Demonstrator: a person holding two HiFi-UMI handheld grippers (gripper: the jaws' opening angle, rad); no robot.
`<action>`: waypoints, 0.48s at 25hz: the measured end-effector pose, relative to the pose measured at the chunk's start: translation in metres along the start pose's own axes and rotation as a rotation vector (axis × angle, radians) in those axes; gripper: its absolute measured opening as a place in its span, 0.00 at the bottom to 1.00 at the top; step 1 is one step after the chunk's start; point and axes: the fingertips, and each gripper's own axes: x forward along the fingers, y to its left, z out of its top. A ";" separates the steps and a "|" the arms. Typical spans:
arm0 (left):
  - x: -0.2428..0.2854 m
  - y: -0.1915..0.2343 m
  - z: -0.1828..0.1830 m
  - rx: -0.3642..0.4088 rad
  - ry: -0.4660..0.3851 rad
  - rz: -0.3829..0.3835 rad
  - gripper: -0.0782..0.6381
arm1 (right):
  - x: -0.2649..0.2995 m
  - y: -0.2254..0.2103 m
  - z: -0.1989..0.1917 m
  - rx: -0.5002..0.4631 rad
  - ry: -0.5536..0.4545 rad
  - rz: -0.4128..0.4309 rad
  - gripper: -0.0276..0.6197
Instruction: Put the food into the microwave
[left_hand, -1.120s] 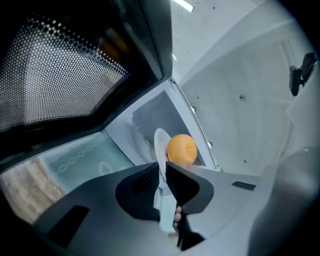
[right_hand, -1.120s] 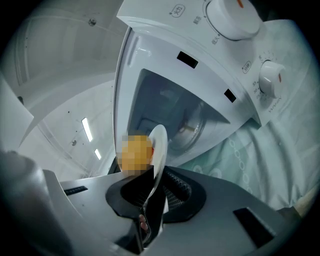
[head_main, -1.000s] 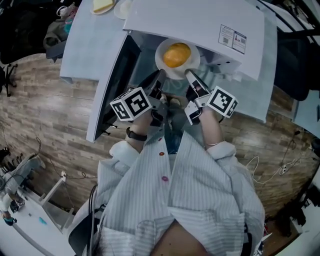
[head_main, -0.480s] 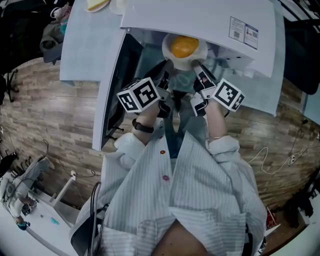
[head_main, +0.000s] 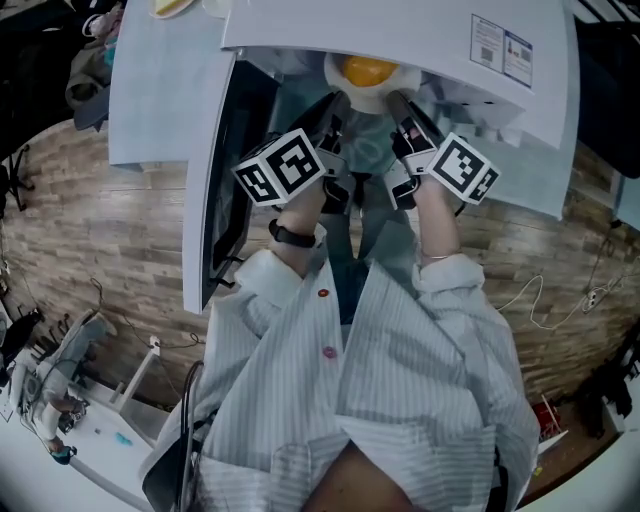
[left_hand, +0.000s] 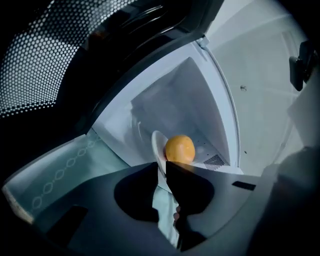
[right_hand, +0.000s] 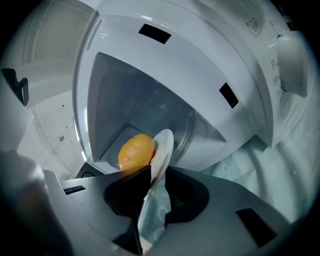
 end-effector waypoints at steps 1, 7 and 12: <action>0.003 0.001 0.000 -0.002 0.000 -0.001 0.17 | 0.001 -0.002 0.002 -0.012 -0.001 -0.004 0.18; 0.015 0.009 0.000 -0.001 -0.003 0.001 0.17 | 0.010 -0.008 0.008 -0.108 0.010 -0.039 0.19; 0.023 0.012 0.002 0.023 -0.016 0.016 0.17 | 0.016 -0.014 0.011 -0.152 0.018 -0.062 0.20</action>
